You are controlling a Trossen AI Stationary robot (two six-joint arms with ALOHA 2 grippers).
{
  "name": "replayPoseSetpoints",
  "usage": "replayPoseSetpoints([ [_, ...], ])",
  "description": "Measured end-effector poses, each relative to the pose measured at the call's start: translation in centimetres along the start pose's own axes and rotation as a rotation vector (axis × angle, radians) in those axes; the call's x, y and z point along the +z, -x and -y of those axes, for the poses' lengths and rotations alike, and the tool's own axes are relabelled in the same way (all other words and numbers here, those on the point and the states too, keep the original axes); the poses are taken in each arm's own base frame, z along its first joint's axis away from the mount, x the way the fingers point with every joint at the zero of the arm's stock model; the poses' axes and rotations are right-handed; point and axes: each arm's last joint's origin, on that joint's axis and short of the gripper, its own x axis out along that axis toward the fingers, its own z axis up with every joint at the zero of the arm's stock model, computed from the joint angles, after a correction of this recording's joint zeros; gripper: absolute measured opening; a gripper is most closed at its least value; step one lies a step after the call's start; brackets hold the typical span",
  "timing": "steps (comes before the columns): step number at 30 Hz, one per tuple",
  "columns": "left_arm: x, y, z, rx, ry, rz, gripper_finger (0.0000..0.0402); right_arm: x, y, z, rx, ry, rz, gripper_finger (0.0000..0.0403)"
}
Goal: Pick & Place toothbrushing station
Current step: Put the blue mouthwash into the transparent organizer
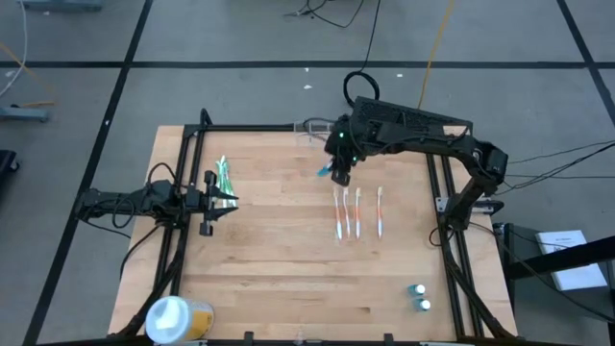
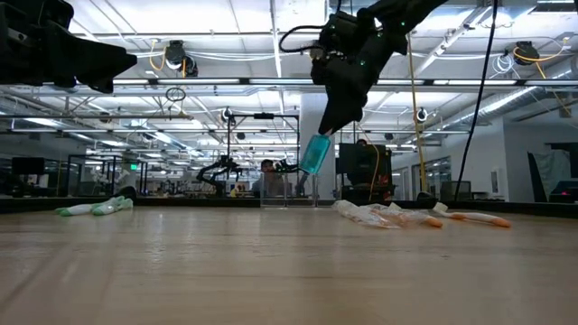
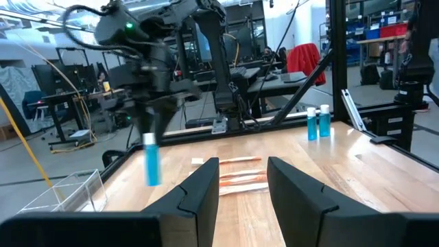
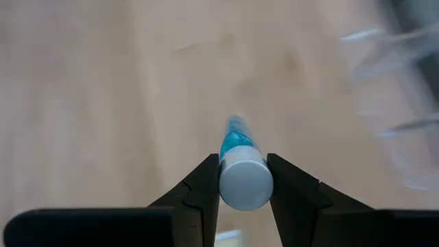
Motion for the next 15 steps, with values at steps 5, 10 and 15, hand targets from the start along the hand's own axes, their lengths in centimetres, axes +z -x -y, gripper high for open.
replayPoseSetpoints([
  [5, 0.0, 0.0, 0.0, 0.000, 0.000, 0.000, 0.0131, -0.4, -0.6, -3.4, 0.057, 0.086, -0.062, 0.0096],
  [10, 0.0, 0.0, 0.0, 0.000, 0.000, 0.000, 0.0131, -0.7, -0.9, -6.4, 0.107, 0.155, -0.089, 0.0096],
  [15, 0.3, 0.0, 0.0, 0.005, 0.001, 0.028, 0.0131, -0.9, -1.1, -8.6, 0.140, 0.187, -0.092, 0.0096],
])
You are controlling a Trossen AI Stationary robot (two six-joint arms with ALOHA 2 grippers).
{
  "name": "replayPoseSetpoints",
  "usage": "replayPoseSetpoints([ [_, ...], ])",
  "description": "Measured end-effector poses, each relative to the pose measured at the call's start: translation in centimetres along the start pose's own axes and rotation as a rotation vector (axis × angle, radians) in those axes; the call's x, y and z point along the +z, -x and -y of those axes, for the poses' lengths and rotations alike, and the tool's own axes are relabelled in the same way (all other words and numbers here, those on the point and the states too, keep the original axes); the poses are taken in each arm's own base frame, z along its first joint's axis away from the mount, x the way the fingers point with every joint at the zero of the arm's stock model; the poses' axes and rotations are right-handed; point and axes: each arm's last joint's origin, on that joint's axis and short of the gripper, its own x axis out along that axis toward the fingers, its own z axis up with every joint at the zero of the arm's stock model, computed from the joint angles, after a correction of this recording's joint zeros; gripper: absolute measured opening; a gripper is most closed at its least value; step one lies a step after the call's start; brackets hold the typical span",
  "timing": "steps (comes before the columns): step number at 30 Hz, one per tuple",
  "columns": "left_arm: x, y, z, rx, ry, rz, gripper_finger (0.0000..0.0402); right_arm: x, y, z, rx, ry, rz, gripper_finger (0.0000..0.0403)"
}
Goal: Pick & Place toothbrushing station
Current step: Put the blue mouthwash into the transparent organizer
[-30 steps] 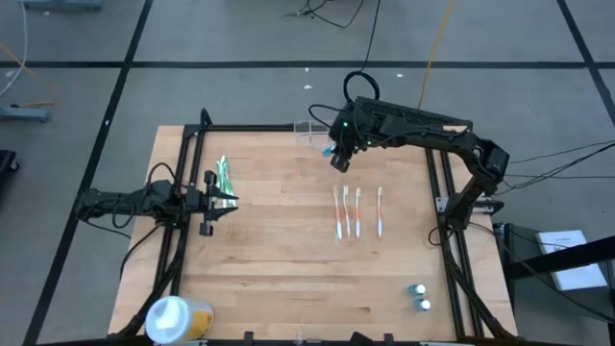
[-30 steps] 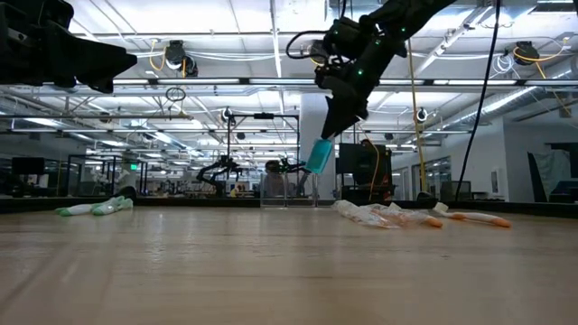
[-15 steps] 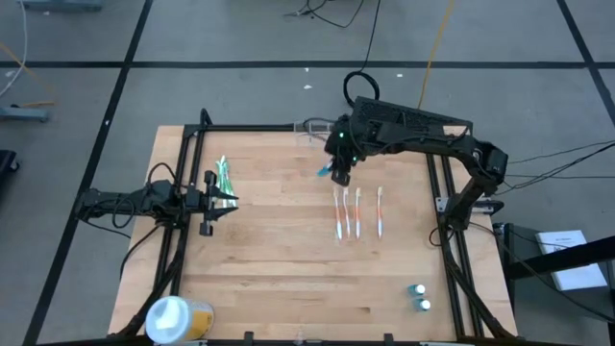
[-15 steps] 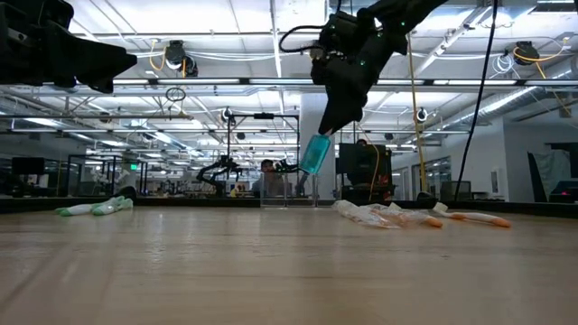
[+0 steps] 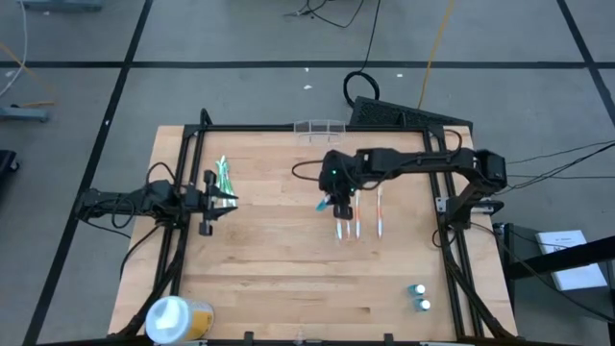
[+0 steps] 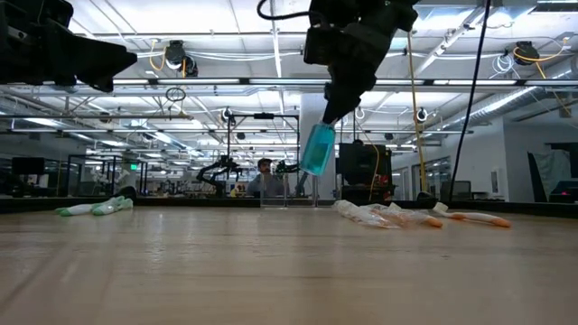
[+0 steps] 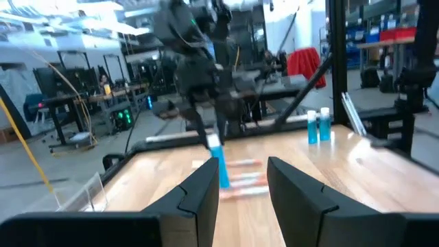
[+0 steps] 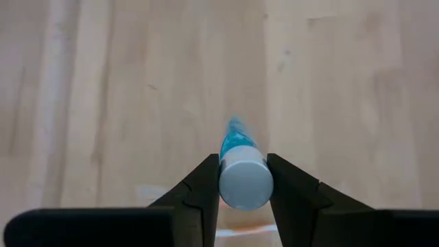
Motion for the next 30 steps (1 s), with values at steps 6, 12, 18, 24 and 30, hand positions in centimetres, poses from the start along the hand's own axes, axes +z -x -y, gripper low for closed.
replayPoseSetpoints([
  [6, 0.4, 0.0, 0.0, -0.004, 0.097, 0.045, 0.0131, 0.1, -0.3, -1.2, -0.031, -0.004, -0.006, 0.0096],
  [12, 0.5, 0.0, -0.1, 0.007, 0.254, 0.048, 0.0131, 0.2, -0.3, -1.3, -0.035, -0.014, 0.004, 0.0096],
  [18, 0.5, 0.0, -0.2, 0.027, 0.257, 0.053, 0.0131, 0.2, -0.3, -1.3, -0.035, -0.002, 0.009, 0.0096],
  [24, -0.3, -0.6, -0.8, 0.293, 0.310, -0.031, 0.0131, 0.4, -0.3, -1.3, -0.037, 0.025, 0.029, 0.0096],
  [30, -1.2, -3.0, -0.9, 0.353, 0.363, -0.082, 0.0158, 0.9, -0.2, -0.9, -0.043, 0.033, 0.076, 0.0096],
])
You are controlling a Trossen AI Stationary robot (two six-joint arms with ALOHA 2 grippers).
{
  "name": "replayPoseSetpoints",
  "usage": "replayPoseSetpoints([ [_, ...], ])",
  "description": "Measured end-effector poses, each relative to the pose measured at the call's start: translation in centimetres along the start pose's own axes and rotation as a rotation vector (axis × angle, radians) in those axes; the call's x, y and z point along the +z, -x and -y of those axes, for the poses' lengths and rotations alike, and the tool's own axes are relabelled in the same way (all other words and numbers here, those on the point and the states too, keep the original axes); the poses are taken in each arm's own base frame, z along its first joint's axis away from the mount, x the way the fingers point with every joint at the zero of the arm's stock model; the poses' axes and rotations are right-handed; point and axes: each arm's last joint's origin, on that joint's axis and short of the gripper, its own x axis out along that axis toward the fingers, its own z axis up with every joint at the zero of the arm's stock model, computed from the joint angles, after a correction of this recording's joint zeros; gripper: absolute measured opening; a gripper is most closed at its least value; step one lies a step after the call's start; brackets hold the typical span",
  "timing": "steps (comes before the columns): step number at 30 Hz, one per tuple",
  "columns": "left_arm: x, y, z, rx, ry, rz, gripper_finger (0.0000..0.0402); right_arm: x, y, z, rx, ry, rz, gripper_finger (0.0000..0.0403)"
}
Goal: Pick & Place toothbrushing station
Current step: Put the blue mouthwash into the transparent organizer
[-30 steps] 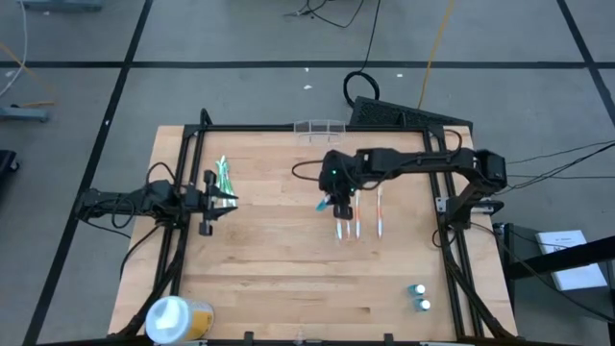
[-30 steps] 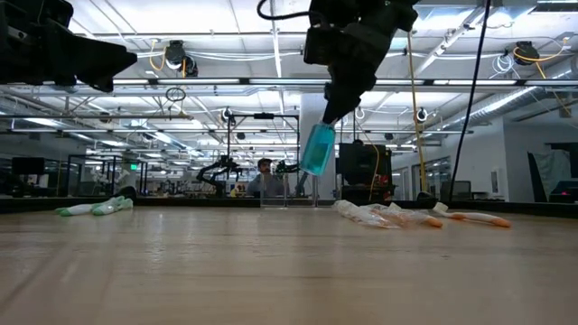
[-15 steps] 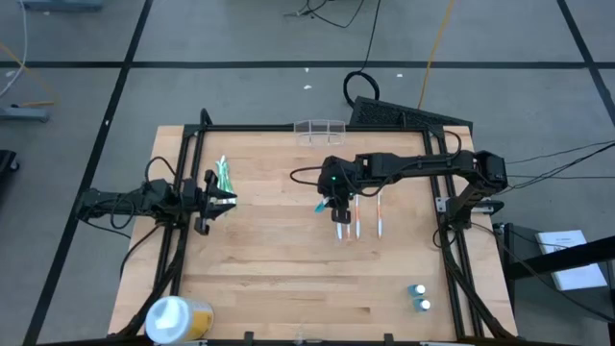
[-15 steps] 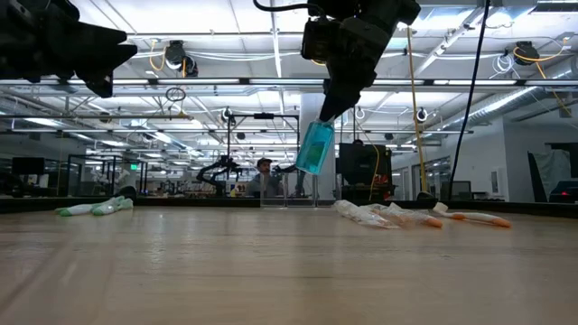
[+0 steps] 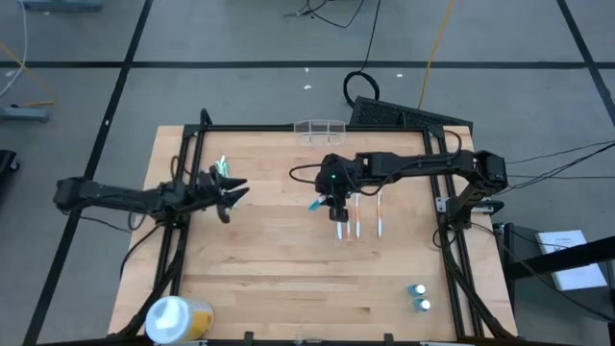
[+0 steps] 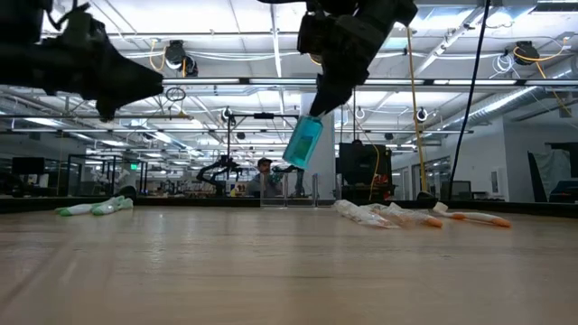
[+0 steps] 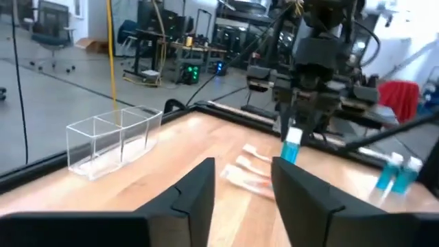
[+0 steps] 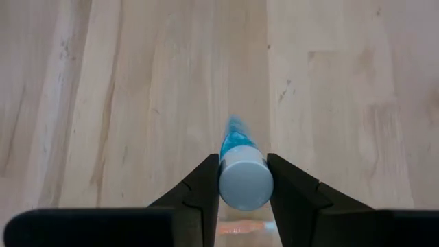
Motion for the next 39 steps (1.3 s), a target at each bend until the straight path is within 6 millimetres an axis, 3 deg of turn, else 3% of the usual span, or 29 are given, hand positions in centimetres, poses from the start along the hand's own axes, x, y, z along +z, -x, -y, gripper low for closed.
replayPoseSetpoints([
  [5, -0.4, -2.9, 0.5, 0.053, -0.039, -0.112, 0.0224, 0.3, 0.1, 0.6, -0.012, -0.025, 0.036, 0.0096],
  [9, -0.1, -6.4, 1.3, 0.085, -0.158, -0.213, 0.0264, 0.4, 0.1, 0.8, -0.016, -0.035, 0.052, 0.0096],
  [14, -0.3, -11.3, 2.6, 0.055, -0.320, -0.305, 0.0279, 0.5, 0.1, 0.8, -0.018, -0.035, 0.056, 0.0096],
  [20, -0.5, -15.9, 3.9, 0.035, -0.359, -0.335, 0.0280, 0.6, 0.1, 0.8, -0.019, -0.032, 0.069, 0.0096],
  [26, -0.4, -18.5, 4.9, -0.059, -0.350, -0.382, 0.0280, 0.6, 0.1, 0.8, -0.022, -0.028, 0.068, 0.0096],
  [39, -0.5, -21.0, 5.1, -0.065, -0.353, -0.442, 0.0273, 0.6, 0.2, 0.9, -0.047, -0.018, 0.072, 0.0096],
])
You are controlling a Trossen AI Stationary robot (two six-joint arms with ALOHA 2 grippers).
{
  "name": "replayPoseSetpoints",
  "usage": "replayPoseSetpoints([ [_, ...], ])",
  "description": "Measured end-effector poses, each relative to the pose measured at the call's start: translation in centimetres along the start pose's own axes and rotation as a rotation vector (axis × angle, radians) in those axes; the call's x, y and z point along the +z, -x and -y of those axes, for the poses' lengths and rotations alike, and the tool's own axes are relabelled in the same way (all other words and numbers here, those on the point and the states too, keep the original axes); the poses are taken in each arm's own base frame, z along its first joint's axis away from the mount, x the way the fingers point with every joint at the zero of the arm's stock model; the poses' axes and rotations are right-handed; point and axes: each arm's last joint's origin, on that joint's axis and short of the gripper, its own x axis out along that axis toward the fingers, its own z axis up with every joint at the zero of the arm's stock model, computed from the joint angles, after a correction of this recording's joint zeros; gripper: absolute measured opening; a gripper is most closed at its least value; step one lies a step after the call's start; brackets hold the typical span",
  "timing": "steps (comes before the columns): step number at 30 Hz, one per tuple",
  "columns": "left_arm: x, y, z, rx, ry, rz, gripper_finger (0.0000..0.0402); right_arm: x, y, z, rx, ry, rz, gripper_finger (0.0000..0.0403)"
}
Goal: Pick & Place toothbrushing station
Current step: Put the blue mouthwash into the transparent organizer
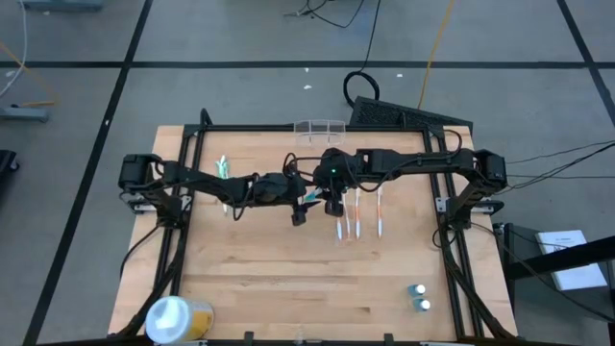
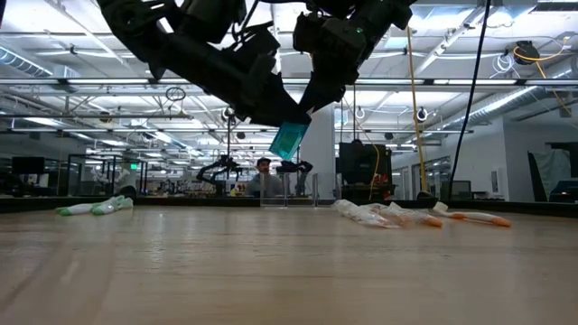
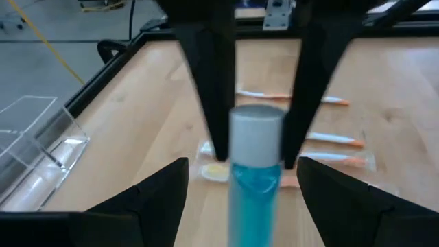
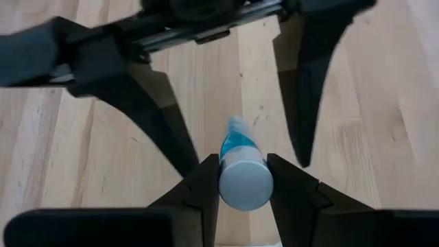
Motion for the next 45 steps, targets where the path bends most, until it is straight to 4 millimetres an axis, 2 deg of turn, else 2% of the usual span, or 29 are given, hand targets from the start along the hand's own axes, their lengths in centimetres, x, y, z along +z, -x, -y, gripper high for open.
replayPoseSetpoints([
  [3, 0.0, -0.1, -0.4, 0.010, 0.008, -0.009, 0.0248, 0.0, 0.0, 0.0, 0.000, 0.000, 0.001, 0.0096],
  [12, 0.1, -0.1, -0.6, -0.013, 0.017, -0.003, 0.0135, 0.1, 0.0, 0.0, -0.008, 0.005, 0.012, 0.0096],
  [17, 0.1, -0.1, -0.6, -0.024, 0.015, 0.000, 0.0090, 0.1, 0.0, 0.0, -0.005, 0.005, 0.012, 0.0096],
  [22, 0.1, -0.1, -0.6, -0.022, 0.016, 0.002, 0.0082, 0.1, 0.1, 0.1, -0.007, -0.012, 0.011, 0.0112],
  [27, 0.2, -0.1, -0.9, 0.007, 0.027, 0.014, 0.0086, -0.5, 3.0, 0.2, -0.138, -0.015, -0.044, 0.0166],
  [30, 0.6, -0.2, -1.1, 0.011, 0.035, 0.050, 0.0081, -1.6, 4.7, 0.4, -0.226, -0.061, -0.131, 0.0192],
  [32, 0.9, -0.2, -1.5, -0.002, 0.042, 0.086, 0.0081, -2.1, 5.1, 0.6, -0.248, -0.096, -0.090, 0.0203],
  [34, 1.5, -0.2, -1.9, -0.049, 0.050, 0.160, 0.0081, -3.5, 4.3, 0.5, -0.243, -0.105, -0.068, 0.0209],
  [39, 2.6, 0.0, -3.2, -0.122, 0.050, 0.291, 0.0082, -7.2, 1.4, 0.7, -0.243, -0.093, 0.120, 0.0213],
  [45, 2.8, 0.1, -4.9, -0.152, 0.072, 0.328, 0.0081, -10.2, 0.3, 0.4, -0.157, -0.089, 0.526, 0.0202],
])
